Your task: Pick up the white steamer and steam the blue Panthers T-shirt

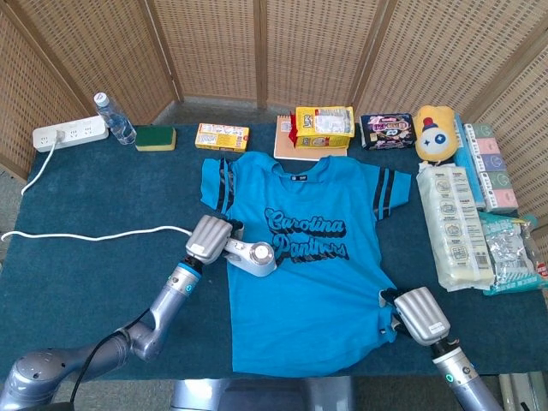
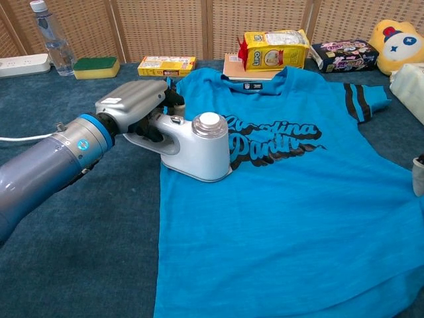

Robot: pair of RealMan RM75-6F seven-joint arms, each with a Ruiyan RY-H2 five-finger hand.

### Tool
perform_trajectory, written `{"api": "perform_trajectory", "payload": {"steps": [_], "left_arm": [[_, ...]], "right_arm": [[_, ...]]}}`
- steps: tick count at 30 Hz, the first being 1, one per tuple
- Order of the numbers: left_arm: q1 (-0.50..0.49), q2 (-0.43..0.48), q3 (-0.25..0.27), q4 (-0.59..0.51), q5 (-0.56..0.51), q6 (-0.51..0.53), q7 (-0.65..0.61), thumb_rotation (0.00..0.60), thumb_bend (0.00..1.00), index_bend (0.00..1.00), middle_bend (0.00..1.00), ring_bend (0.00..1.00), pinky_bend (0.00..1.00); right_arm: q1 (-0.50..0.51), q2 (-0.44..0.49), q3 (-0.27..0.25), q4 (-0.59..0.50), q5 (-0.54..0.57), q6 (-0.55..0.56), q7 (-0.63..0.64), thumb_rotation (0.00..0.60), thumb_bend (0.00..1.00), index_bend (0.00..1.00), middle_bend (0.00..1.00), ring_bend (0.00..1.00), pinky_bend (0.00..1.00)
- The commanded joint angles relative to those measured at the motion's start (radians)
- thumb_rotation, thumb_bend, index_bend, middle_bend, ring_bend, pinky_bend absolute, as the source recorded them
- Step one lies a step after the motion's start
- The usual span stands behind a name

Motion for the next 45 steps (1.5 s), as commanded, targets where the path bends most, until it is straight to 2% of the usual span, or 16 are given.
{"api": "perform_trajectory", "payload": {"steps": [1, 25, 41, 45], "left_arm": [[-0.006, -0.013, 0.006, 0.001, 0.005, -0.003, 0.003, 0.6, 0.48, 0.56, 0.73, 0.66, 0.76], [-0.055, -0.086, 0.011, -0.054, 0.026, -0.017, 0.045, 0.6, 0.48, 0.56, 0.73, 0.66, 0.76], [-0.018, -0.015, 0.012, -0.019, 0.01, 0.002, 0.021, 0.6, 0.47, 0.56, 0.73, 0.66, 0.76], [-0.004, 0.021, -0.005, -0.037, -0.002, 0.019, 0.002, 0.6, 0.48, 0.56, 0.73, 0.66, 0.76]], "right_arm": [[-0.001, 0.001, 0.0, 0.0, 0.0, 0.002, 0.0, 0.6, 0.57, 0.65, 0.6, 0.66, 0.81], [-0.011, 0.009, -0.001, 0.004, 0.003, 0.012, 0.011, 0.6, 0.57, 0.65, 0.6, 0.66, 0.81], [-0.006, 0.005, -0.001, -0.002, -0.002, 0.005, 0.002, 0.6, 0.57, 0.65, 0.6, 0.66, 0.81], [-0.004, 0.004, -0.001, -0.006, -0.004, 0.002, -0.004, 0.6, 0.57, 0.65, 0.6, 0.66, 0.81]]}}
